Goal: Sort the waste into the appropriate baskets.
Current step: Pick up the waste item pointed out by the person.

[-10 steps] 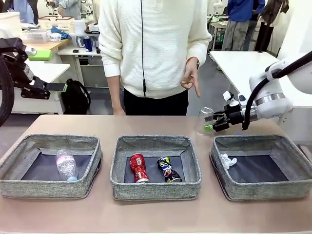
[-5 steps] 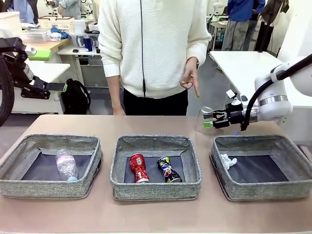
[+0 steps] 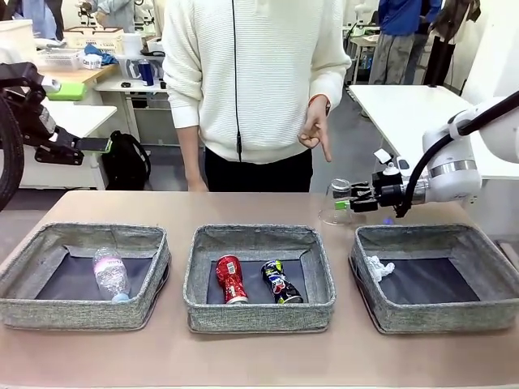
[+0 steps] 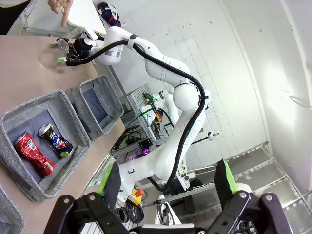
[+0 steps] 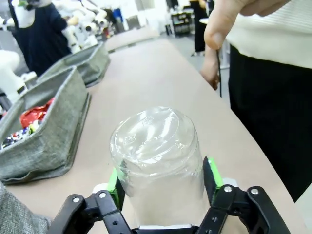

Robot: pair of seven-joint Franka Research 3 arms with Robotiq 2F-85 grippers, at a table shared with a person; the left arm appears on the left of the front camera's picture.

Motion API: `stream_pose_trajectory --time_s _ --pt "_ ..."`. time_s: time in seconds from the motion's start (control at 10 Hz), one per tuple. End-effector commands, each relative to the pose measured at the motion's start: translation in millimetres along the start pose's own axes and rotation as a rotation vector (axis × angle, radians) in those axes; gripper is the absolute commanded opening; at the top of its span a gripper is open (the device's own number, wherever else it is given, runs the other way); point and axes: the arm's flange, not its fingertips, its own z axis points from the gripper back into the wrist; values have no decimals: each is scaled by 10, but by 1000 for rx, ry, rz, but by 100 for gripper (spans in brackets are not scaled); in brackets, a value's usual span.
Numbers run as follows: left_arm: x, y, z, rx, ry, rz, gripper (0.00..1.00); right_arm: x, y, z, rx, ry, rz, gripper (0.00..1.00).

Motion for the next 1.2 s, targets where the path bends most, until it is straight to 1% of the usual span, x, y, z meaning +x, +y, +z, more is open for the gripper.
stream_pose_trajectory --time_s 0.0,0.1,0.2,0.3,0.4,0.5,0.7,0.9,1.0,1.1 --pt "-15 -10 -20 -19 -9 -25 100 4 -45 -13 -18 -7 10 62" --pt "-15 -10 -20 -19 -9 -25 100 0 -45 -11 -20 -4 11 48" --pt "-15 -10 -20 -19 -9 -25 100 -1 -48 -12 -21 -1 12 43" --pt "-15 -10 -20 -19 -9 -25 100 -5 -49 -10 -21 0 13 29" --pt "-15 -10 -20 -19 -9 -25 100 -11 -47 -5 -23 0 15 24" --pt "-15 -10 -20 -19 -9 -25 100 -13 -45 22 -39 -6 17 10" --pt "-15 -10 -20 -19 -9 -25 100 7 -27 123 -57 -30 32 10" --pt "-15 -10 -20 -19 -9 -25 100 51 -7 217 -80 -25 33 10" --pt "-15 -10 -20 -19 -9 -25 100 89 15 261 -64 -26 31 10" --pt "-15 -10 -20 -19 -9 -25 100 227 102 365 -88 -9 7 10"
